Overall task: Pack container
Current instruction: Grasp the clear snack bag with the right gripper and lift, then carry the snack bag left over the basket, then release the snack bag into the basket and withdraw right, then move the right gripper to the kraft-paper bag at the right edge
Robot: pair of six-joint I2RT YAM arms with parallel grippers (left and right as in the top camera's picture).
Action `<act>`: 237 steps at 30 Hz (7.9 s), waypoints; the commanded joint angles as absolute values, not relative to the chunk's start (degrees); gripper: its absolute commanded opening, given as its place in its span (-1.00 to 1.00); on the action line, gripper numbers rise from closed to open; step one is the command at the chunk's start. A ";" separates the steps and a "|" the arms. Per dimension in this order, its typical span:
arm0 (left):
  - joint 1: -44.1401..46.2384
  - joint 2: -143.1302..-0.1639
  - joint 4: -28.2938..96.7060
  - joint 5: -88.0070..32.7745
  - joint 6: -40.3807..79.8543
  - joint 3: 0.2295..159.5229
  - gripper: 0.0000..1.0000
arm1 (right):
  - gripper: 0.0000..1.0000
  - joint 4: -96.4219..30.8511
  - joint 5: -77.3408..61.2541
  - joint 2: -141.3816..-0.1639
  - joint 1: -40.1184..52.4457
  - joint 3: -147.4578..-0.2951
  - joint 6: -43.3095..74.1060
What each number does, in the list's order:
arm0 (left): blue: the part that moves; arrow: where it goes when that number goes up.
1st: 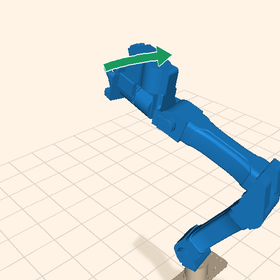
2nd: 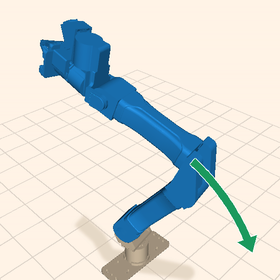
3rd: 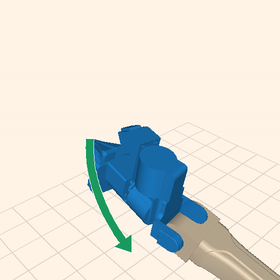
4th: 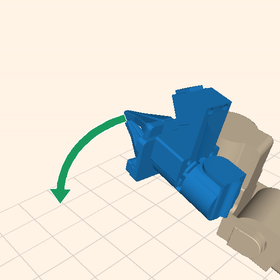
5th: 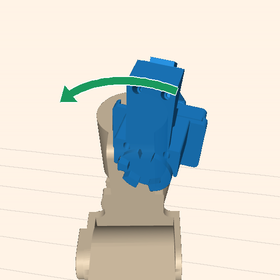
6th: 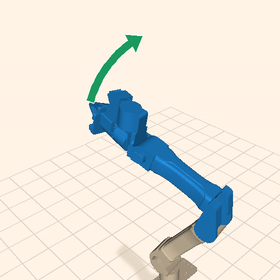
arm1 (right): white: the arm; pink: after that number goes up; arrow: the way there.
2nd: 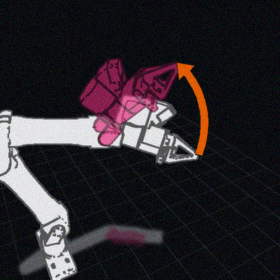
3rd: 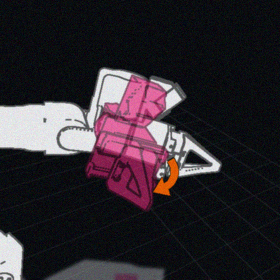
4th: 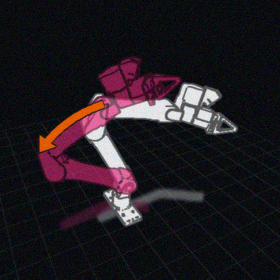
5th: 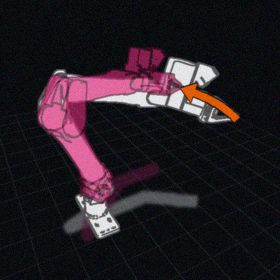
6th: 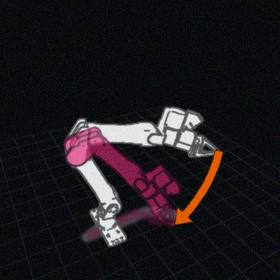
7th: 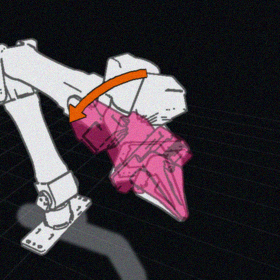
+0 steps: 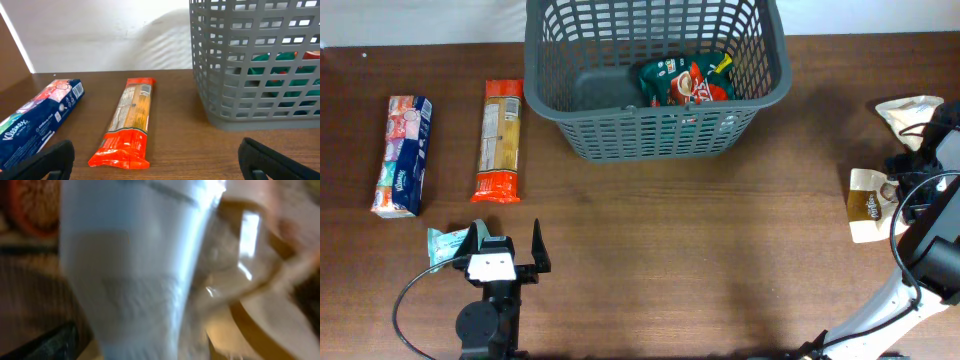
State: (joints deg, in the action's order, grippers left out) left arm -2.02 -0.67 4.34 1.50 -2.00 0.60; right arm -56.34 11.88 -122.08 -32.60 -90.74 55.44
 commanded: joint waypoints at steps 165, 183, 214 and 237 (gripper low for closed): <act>-2.26 -0.30 4.75 0.86 -2.87 0.49 0.98 | 0.98 -58.24 18.13 -130.69 -33.34 -129.56 23.05; -2.26 -0.30 4.75 0.86 -2.87 0.49 0.99 | 0.98 -54.08 -4.43 -130.78 -37.10 -120.22 18.44; -2.26 -0.30 4.75 0.86 -2.87 0.49 0.99 | 0.98 -47.48 -5.80 -137.71 -37.91 -120.31 18.28; -2.26 -0.30 4.75 0.86 -2.87 0.49 0.98 | 0.98 -46.74 -4.32 -143.65 -37.91 -120.16 15.16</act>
